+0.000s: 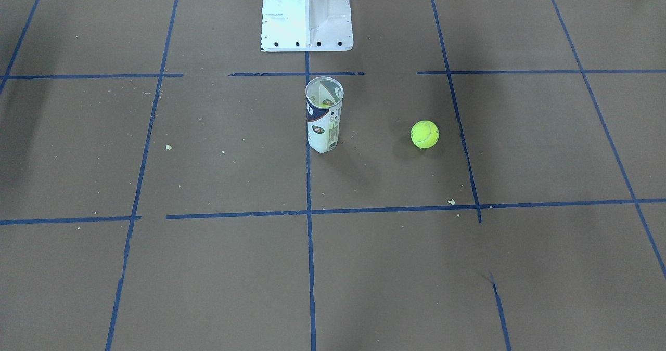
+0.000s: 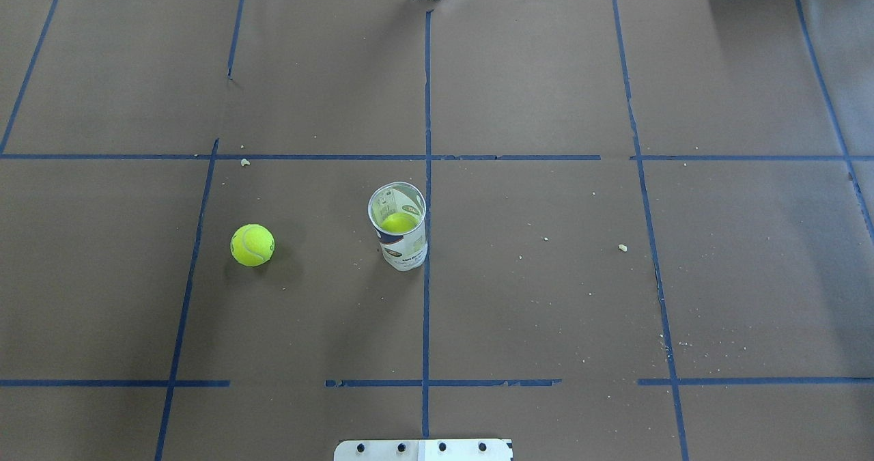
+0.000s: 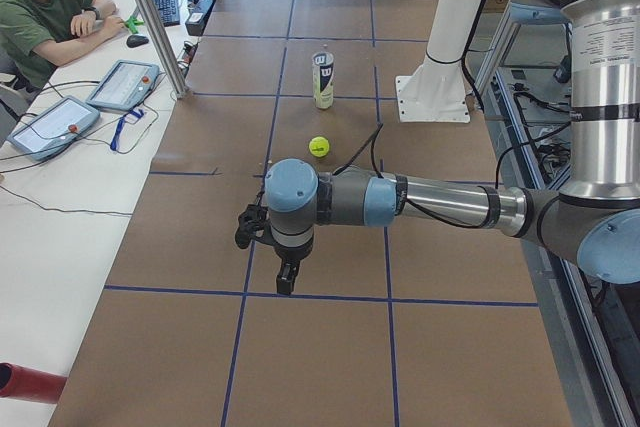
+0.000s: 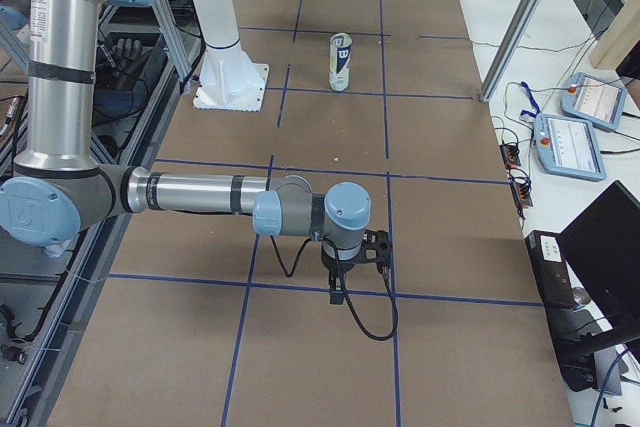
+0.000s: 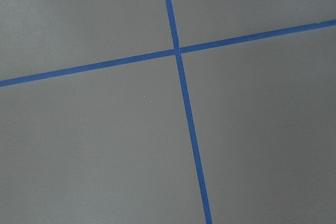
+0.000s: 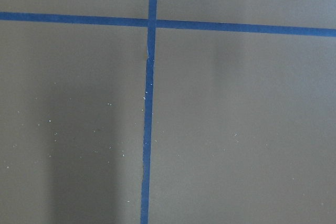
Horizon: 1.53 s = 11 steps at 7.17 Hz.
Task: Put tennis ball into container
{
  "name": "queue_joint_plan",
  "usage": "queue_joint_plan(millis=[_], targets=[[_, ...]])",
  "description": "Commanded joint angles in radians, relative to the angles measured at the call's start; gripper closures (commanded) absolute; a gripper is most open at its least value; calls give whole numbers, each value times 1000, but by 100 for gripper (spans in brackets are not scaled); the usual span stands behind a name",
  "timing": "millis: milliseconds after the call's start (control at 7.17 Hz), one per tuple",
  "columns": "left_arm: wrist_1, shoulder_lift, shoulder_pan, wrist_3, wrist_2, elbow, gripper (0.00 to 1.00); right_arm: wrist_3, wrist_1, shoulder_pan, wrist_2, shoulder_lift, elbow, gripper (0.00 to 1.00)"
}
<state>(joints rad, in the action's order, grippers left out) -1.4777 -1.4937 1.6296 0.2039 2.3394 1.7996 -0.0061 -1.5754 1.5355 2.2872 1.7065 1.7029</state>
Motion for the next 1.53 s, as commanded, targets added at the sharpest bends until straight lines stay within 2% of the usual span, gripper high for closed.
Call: queue_joint_plan(millis=[0,279,419,698,977,1116,1256,1395], targets=[[0,-97,6,-3,-9,-23,0,0,0,0,0,1,0,0],[-15,-80,6,5,29,-11,0,0,0,0,0,1,0,0],[-26,-95,-17,-71,21,36,0,0,0,0,0,1,0,0],[-33,-115,-147,-340,23,94,0,0,0,0,0,-1,0,0],[-106,-173,-325,-687,14,150,0,0,0,0,0,1,0,0],[-124,-234,-412,-851,-33,155,0,0,0,0,0,1,0,0],[-124,-290,-513,-1003,-119,165,0,0,0,0,0,1,0,0],[-137,-318,-601,-1125,-135,167,0,0,0,0,0,-1,0,0]])
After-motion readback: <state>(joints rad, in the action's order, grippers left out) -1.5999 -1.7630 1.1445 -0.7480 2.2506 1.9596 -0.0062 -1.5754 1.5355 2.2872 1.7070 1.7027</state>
